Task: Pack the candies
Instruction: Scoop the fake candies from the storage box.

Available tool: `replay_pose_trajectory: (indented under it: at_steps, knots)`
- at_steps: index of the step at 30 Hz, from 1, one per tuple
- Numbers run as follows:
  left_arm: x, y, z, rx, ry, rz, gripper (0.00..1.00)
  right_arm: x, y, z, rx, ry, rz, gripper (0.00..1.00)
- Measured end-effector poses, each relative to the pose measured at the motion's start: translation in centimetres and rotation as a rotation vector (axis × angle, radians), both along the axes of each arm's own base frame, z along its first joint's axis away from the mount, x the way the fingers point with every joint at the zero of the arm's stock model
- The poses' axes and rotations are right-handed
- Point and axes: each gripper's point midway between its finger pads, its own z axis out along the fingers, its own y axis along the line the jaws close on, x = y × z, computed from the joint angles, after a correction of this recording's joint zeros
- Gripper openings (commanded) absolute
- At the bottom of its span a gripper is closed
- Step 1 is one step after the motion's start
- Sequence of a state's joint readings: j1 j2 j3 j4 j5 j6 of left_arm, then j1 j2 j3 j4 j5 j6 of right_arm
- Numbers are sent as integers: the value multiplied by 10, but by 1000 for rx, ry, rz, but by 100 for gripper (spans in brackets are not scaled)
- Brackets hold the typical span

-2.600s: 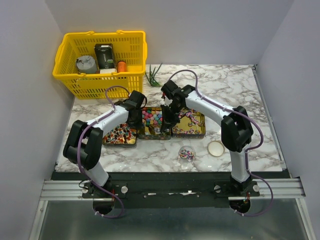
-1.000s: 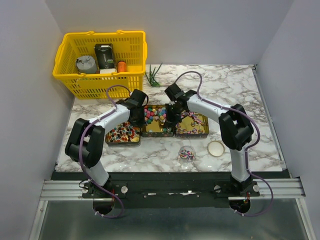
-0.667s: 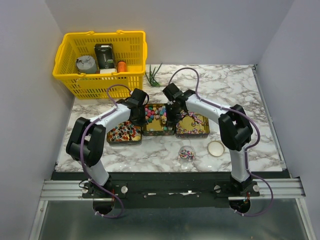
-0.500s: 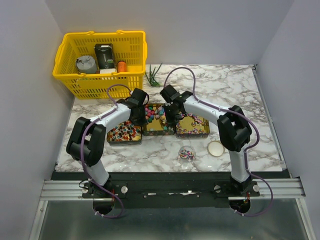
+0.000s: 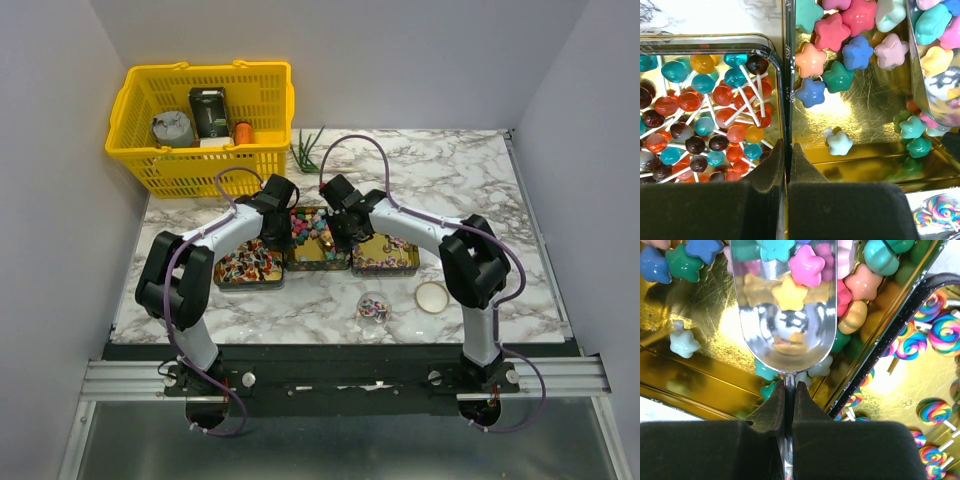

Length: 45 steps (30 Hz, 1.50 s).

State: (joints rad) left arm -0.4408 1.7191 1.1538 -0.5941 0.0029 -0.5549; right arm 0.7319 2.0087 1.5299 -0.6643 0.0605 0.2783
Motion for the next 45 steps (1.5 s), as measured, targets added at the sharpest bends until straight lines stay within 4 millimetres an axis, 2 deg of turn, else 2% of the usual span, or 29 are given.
replay_pose_trajectory:
  at_steps: [12,19,24,30,36,38,45]
  knots:
    - [0,-4,0,-6,-3,-4,1,0,-3,3,44,-90,58,1]
    - [-1,-6,0,-10,-1,-11,18,-4,-11,9,41,-118,72,1]
    - [-1,-6,0,-10,1,-16,25,-6,-14,15,41,-128,70,1]
    - [-4,-5,-1,-6,12,-18,40,-5,-15,24,50,-144,55,1]
    - [-6,-3,1,0,24,-20,51,-9,-19,49,79,-156,14,1]
    - [-4,-4,3,-2,18,-20,58,-13,-21,58,90,-156,-2,1]
    - [0,-5,14,-10,-17,-24,81,-41,-43,94,104,-129,-51,1]
